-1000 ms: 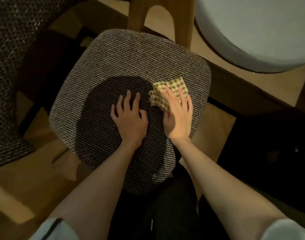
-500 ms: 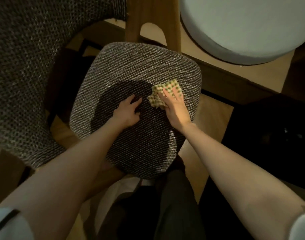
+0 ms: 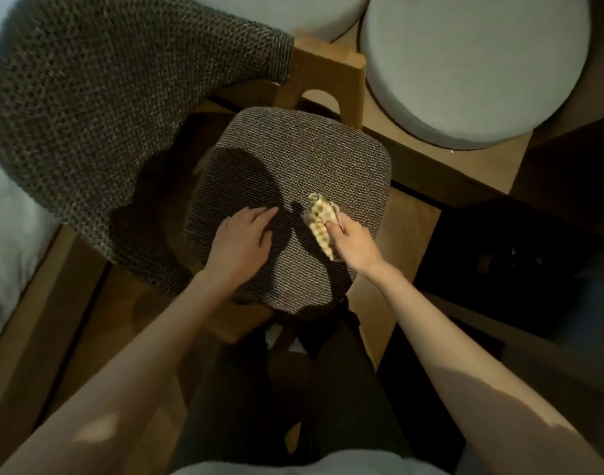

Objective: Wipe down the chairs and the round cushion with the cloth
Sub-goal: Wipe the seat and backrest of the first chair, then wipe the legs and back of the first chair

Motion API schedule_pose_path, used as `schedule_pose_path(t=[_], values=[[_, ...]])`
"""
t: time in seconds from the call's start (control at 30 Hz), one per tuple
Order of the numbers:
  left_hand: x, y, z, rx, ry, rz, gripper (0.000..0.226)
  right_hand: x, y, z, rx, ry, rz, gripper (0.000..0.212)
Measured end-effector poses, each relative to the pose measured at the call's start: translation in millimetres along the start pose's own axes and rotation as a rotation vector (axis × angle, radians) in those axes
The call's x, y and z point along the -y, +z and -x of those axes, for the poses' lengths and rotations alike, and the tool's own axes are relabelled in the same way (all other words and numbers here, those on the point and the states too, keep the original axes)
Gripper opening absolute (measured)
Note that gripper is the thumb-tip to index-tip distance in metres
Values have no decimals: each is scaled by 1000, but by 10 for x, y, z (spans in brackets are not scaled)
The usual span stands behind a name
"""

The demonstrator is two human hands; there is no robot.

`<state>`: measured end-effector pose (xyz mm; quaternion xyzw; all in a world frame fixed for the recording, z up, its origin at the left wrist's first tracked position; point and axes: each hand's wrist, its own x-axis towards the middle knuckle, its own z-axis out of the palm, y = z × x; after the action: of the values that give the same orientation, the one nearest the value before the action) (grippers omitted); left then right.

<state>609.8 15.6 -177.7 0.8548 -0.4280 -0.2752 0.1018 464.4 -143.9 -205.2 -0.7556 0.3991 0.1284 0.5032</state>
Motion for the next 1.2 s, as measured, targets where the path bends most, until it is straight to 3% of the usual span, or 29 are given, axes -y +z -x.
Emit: schedule_pose_path(t=[0.13,0.43,0.63,0.7,0.87,1.03,1.2], values=[[370,-298,217,45,59,23,47,226,330,215,-14,44,-26,31],[1108,-779,596,261,380,-58,44,838,1383,1045,-56,226,-52,29],[1499,-808,869,425,477,-402,44,1101,1945,1571,-322,235,-187,24],[1627,-811,923,441,497,-495,46,1144,2221,1571,-339,217,-110,32],[1868,-852,969,375,523,-613,48,1286,2733,1339,-399,284,247,59],[2010,-928,930,268,509,-718,51,1420,2856,1052,-389,101,422,70],[2219,-1091,875,117,558,-663,51,1392,2896,1041,-458,61,516,77]])
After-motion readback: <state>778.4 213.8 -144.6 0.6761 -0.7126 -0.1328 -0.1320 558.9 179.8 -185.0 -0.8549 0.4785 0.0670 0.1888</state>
